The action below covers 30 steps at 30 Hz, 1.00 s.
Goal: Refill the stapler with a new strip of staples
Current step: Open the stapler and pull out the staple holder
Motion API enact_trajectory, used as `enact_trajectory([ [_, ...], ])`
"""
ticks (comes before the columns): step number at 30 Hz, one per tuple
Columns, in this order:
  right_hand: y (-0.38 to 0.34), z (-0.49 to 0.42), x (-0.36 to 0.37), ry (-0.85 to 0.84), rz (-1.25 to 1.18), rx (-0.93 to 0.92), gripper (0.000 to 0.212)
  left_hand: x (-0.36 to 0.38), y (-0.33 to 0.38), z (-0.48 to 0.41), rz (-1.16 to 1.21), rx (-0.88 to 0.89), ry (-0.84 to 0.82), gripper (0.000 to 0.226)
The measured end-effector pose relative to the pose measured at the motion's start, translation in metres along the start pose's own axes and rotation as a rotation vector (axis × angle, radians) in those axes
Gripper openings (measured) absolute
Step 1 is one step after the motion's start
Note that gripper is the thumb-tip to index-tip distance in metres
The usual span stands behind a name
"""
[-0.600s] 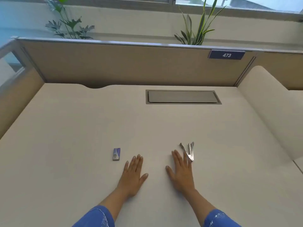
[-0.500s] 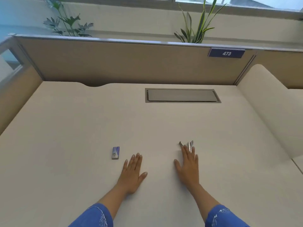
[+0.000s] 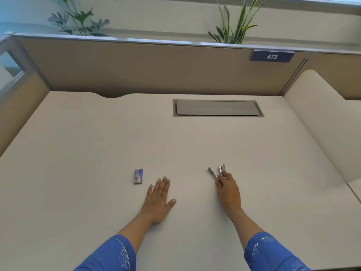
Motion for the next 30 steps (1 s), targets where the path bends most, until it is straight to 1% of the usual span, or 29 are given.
enact_trajectory([
  [3, -0.002, 0.000, -0.003, -0.003, -0.019, -0.026, 0.018, 0.001, 0.000, -0.001, 0.003, 0.003, 0.005, 0.074],
  [6, -0.005, 0.005, -0.004, -0.001, -0.030, -0.065, 0.022, 0.001, 0.000, -0.002, 0.013, 0.001, 0.000, 0.075],
  [12, -0.026, 0.020, 0.000, 0.146, -0.266, -0.011, 0.020, -0.002, 0.001, -0.001, 0.044, -0.009, -0.019, 0.074],
  [16, -0.043, 0.026, -0.003, 0.237, -0.386, -0.001, 0.019, -0.011, 0.003, -0.006, 0.064, -0.035, -0.097, 0.078],
  [18, -0.053, 0.028, -0.008, 0.255, -0.462, 0.009, 0.016, -0.019, 0.005, -0.009, 0.079, -0.044, -0.143, 0.080],
  [20, -0.063, 0.031, -0.015, 0.243, -0.560, 0.044, 0.014, -0.029, 0.008, -0.010, 0.130, -0.066, -0.163, 0.077],
  [23, -0.077, 0.033, -0.026, 0.216, -0.712, 0.133, 0.010, -0.046, 0.016, -0.009, 0.218, -0.077, -0.125, 0.066],
  [25, -0.087, 0.036, -0.033, 0.191, -0.794, 0.145, 0.010, -0.056, 0.023, -0.004, 0.356, -0.071, -0.086, 0.057],
  [27, -0.096, 0.040, -0.038, 0.164, -0.897, 0.145, 0.011, -0.066, 0.035, 0.003, 0.520, -0.051, -0.063, 0.053],
  [28, -0.101, 0.042, -0.040, 0.155, -0.956, 0.149, 0.013, -0.071, 0.042, 0.008, 0.565, -0.024, -0.049, 0.053],
  [30, -0.110, 0.048, -0.042, 0.140, -1.073, 0.166, 0.016, -0.079, 0.057, 0.019, 0.583, 0.038, -0.014, 0.050],
])
Point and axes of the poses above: each hand's wrist, its own z-axis away from the middle knuckle, its own x-axis out of the palm, y = z × x, the point moved 1 cm from there along -z, towards the middle knuckle, and after that the axes turned 9 degrees about -x, right-handed, at the moved point
